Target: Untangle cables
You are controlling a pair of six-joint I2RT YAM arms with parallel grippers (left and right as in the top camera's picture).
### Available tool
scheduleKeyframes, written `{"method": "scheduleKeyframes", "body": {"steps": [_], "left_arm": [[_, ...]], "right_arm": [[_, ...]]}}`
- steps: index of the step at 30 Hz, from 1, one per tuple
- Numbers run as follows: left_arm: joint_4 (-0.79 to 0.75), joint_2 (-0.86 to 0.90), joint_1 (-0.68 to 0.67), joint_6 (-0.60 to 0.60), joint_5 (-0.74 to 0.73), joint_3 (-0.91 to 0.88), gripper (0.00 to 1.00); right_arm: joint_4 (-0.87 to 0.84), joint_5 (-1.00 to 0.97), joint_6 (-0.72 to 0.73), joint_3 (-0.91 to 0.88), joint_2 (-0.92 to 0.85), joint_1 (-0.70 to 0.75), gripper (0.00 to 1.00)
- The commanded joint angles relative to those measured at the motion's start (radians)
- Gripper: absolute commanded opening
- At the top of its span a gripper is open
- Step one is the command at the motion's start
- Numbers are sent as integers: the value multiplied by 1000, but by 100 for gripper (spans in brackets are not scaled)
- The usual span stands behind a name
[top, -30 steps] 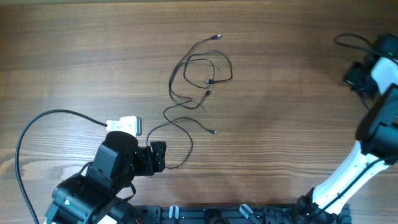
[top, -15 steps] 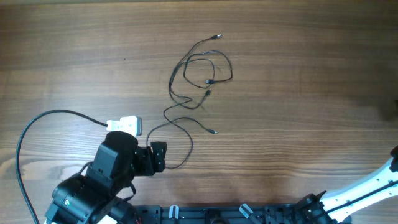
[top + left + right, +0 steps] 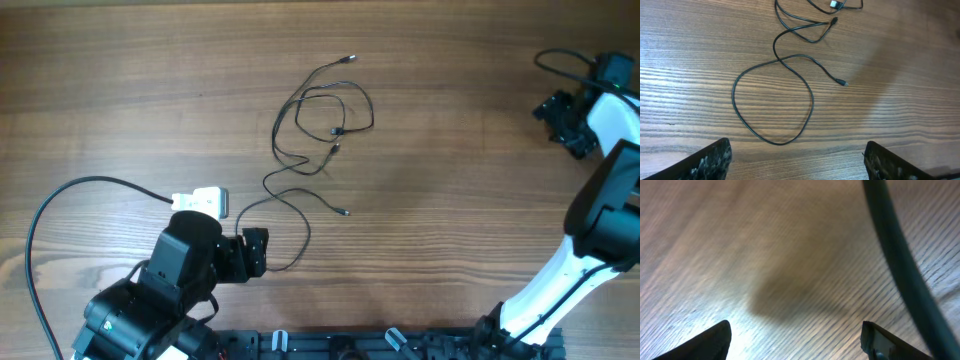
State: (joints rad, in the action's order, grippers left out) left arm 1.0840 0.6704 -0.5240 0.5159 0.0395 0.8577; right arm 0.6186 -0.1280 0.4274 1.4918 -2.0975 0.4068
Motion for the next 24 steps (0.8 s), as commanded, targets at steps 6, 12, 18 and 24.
{"method": "scheduleKeyframes", "body": {"steps": [6, 12, 18, 24], "left_arm": [[-3, -1, -2, -16, -5, 6, 87], [-2, -1, -2, -16, -5, 6, 86], [-3, -1, -2, -42, -5, 6, 87], [-2, -1, -2, -42, -5, 6, 86]], "right_arm": [[-4, -365, -146, 2, 249, -151, 100], [122, -28, 27, -49, 236, -98, 100], [372, 200, 111, -99, 236, -99, 100], [499, 560, 75, -100, 236, -100, 73]]}}
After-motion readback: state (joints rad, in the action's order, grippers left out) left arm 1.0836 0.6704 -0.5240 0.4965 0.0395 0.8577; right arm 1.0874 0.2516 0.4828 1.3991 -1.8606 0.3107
